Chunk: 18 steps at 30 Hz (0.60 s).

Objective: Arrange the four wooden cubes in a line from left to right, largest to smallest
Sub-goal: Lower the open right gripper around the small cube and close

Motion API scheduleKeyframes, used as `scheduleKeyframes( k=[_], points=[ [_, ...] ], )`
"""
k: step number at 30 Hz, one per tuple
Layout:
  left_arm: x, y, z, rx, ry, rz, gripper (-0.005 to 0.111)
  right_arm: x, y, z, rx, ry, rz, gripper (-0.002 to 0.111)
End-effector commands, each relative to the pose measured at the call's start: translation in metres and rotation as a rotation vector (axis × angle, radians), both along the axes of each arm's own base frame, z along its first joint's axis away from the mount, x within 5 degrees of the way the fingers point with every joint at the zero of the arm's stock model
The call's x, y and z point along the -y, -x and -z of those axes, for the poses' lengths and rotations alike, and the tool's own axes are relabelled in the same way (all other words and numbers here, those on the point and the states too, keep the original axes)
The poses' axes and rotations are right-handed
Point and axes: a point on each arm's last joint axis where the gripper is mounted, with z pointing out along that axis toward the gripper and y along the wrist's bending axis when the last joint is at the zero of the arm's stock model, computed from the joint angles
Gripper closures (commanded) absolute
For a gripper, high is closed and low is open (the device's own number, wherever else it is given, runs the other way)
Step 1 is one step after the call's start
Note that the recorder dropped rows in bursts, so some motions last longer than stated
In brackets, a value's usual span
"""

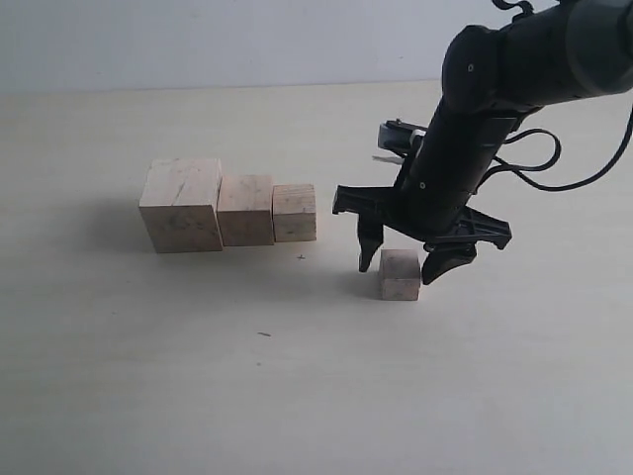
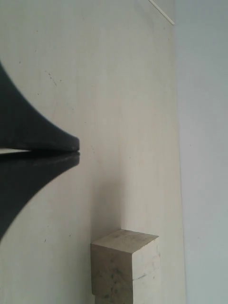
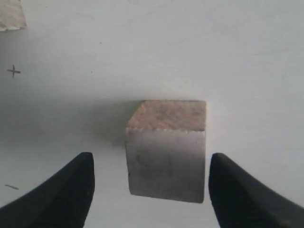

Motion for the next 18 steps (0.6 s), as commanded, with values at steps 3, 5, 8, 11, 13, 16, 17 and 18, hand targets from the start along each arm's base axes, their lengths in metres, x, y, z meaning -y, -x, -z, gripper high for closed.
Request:
scheduleKeyframes(
  k=[3, 5, 8, 11, 13, 16, 17, 18],
  points=[
    [0.000, 0.000, -0.001, 0.015, -0.002, 0.003, 0.107, 0.001, -0.001, 0.012, -0.012, 0.028, -0.009, 0.045],
    [0.000, 0.000, -0.001, 0.015, -0.002, 0.003, 0.107, 0.001, -0.001, 0.015, -0.018, 0.032, -0.009, 0.045],
    [0.000, 0.000, -0.001, 0.015, -0.002, 0.003, 0.107, 0.001, -0.001, 0.020, -0.025, 0.049, -0.019, 0.045],
    [0.000, 0.000, -0.001, 0.015, -0.002, 0.003, 0.107, 0.003, -0.002, 0.021, -0.014, 0.065, -0.045, 0.046],
    [0.000, 0.000, -0.001, 0.015, -0.002, 0.003, 0.107, 0.003, -0.002, 0.020, -0.009, 0.069, -0.051, 0.049],
    [0.000, 0.000, -0.001, 0.015, -0.002, 0.003, 0.107, 0.003, -0.003, 0.020, 0.001, 0.067, -0.077, 0.052],
    [0.000, 0.000, -0.001, 0.015, -0.002, 0.003, 0.107, 0.003, -0.003, 0.019, 0.003, 0.066, -0.084, 0.053],
    [0.000, 0.000, -0.001, 0.015, -0.002, 0.003, 0.107, 0.003, -0.003, 0.019, 0.000, 0.067, -0.086, 0.054]
  ],
)
